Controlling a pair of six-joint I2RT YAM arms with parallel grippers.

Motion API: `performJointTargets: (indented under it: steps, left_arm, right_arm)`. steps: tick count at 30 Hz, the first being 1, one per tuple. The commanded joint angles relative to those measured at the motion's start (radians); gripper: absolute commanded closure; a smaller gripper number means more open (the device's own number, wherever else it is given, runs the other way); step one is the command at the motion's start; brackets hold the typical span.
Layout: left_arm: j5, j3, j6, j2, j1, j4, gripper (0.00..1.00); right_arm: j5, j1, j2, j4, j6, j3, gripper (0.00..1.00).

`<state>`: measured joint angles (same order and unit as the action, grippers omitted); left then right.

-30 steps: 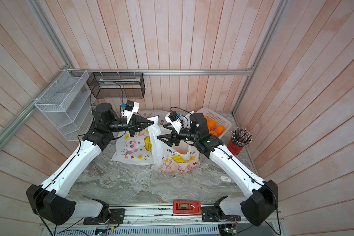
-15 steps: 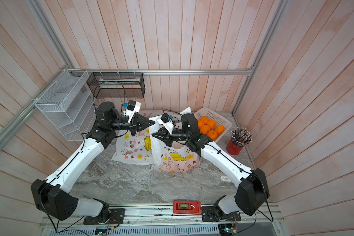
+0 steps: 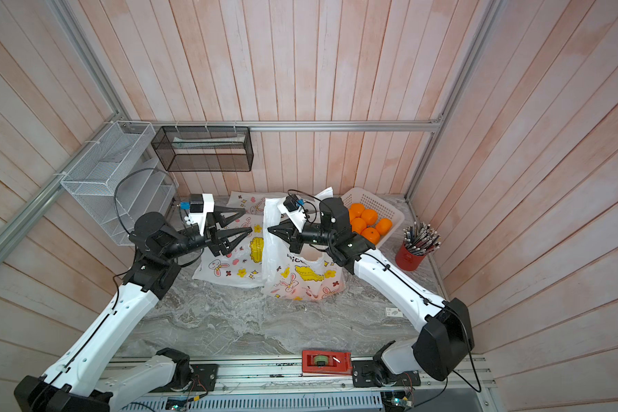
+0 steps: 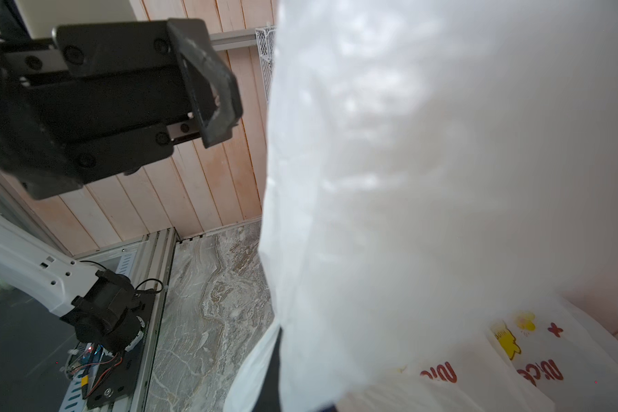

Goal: Place the oranges into plastic bags & tie knots
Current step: Adjust the plastic bag at the center of the board.

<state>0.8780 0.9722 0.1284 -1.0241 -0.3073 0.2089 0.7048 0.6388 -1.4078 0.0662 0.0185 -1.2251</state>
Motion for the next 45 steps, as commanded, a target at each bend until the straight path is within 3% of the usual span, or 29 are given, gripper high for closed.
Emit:
performJointTargets:
  steps: [1,5,9,23,41,45]
  left_arm:
    - [-0.046,-0.126,0.064,0.043,-0.004,0.074,0.28]
    - [-0.059,-0.211,0.087,0.047,-0.049,0.142,0.24]
    - [-0.102,-0.208,0.079,-0.018,-0.112,0.173,0.21]
    - [-0.183,-0.175,0.096,-0.173,-0.185,0.255,0.21]
    - [-0.157,-0.139,0.161,-0.255,-0.198,0.337,0.69]
    - [-0.157,-0.143,0.168,-0.256,-0.201,0.336,0.89]
  right_arm:
    - [-0.027,-0.004,0.021,-0.005,-0.018,0.000,1.00]
    - [-0.032,-0.005,0.015,-0.009,-0.024,-0.007,1.00]
    - [-0.034,-0.005,0.016,-0.004,-0.038,-0.008,1.00]
    - [-0.025,-0.004,0.039,0.028,-0.073,0.018,1.00]
    - [-0.001,-0.003,0.028,0.056,-0.112,0.022,1.00]
    - [0.010,-0.004,0.029,0.055,-0.124,0.012,1.00]
